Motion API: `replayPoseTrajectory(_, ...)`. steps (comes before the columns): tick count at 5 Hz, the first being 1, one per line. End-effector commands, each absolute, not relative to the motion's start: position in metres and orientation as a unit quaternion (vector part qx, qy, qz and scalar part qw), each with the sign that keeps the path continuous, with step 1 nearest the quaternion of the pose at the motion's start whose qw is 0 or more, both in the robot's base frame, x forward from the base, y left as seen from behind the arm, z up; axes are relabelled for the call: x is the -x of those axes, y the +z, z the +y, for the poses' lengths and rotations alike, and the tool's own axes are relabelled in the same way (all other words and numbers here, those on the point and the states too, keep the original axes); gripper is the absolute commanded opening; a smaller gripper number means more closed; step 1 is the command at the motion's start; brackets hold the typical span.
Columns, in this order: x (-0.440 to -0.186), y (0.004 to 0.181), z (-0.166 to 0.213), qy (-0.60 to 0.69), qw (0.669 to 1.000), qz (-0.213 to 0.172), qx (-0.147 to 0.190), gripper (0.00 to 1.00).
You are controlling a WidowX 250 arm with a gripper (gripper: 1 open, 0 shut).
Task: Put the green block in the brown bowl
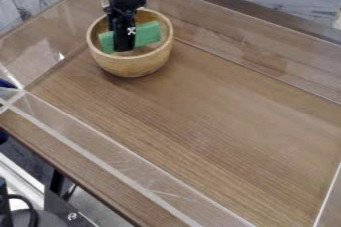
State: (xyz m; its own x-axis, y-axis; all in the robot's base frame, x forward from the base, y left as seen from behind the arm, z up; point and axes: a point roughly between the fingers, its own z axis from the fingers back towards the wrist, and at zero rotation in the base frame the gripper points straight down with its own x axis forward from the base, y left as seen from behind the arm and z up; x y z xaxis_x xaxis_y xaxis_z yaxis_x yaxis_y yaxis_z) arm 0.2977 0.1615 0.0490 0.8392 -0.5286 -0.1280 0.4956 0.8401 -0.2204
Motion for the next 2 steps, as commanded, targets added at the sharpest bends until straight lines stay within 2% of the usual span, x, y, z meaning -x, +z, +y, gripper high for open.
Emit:
replayPoseTrajectory(1,-0.3115,0.0763,0.1701,-0.269,0.959,0.068,0.053,0.0)
replayPoseTrajectory(2,-0.3149,0.0697,0.1707,-0.267,0.959,0.083,0.054,0.0)
